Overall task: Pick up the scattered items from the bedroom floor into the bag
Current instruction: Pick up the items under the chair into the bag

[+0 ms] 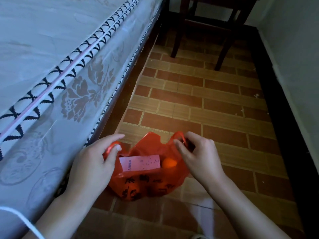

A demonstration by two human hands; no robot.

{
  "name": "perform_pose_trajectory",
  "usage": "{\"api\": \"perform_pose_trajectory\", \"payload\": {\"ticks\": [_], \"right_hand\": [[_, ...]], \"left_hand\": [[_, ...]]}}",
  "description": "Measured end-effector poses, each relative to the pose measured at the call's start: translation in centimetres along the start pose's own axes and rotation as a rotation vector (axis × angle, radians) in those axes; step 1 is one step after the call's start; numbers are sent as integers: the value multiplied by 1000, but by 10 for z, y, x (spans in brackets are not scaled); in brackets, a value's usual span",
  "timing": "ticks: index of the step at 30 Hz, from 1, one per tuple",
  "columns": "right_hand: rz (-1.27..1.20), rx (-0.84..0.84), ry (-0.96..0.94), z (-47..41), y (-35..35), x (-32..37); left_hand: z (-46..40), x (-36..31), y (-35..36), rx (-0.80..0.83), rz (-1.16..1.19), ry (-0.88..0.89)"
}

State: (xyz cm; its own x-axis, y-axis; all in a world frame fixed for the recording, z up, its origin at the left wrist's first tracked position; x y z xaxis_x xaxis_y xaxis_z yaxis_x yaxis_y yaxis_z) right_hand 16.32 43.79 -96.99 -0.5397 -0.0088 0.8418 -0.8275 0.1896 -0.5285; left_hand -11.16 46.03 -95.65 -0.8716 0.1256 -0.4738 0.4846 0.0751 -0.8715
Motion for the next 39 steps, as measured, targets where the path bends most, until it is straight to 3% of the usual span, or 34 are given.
{"api": "perform_pose_trajectory", "payload": {"ticks": [8, 10, 13, 18, 22, 29, 34, 39], "right_hand": [[-350, -121, 63, 1, -31, 3], [-376, -111, 70, -1, -33, 4], [-326, -64, 116, -4, -40, 14], [-254, 24, 263, 6, -82, 78], [-191, 38, 264, 7, -149, 173], [-113, -83, 234, 4, -298, 378], [-8, -133, 144, 14, -388, 525], [12, -226, 37, 31, -458, 633]], "left_hand": [[-17, -2, -13, -42, -436, -59], [-19, -3, -14, -35, -332, -95], [-20, -10, -13, 11, 59, -248], [4, -59, -64, 94, 197, -317], [10, -107, -159, 151, 201, -305], [-5, -235, -368, 181, 220, -210], [-10, -327, -520, 92, 189, -90], [-5, -384, -630, 19, 220, -52]]}}
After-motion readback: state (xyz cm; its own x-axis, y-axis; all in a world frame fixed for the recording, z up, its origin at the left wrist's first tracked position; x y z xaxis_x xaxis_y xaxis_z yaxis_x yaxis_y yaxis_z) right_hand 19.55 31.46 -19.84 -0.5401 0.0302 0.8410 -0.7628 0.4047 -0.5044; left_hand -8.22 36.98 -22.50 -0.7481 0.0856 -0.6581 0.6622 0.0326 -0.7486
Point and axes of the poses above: each hand's wrist, its own z-axis away from the middle knuckle, its own y-axis out of the palm, x = y × z, the point moved 6 cm from there along -z, towards the middle knuckle, and after that the axes turned 14 degrees about -z, right-handed, at the moved point
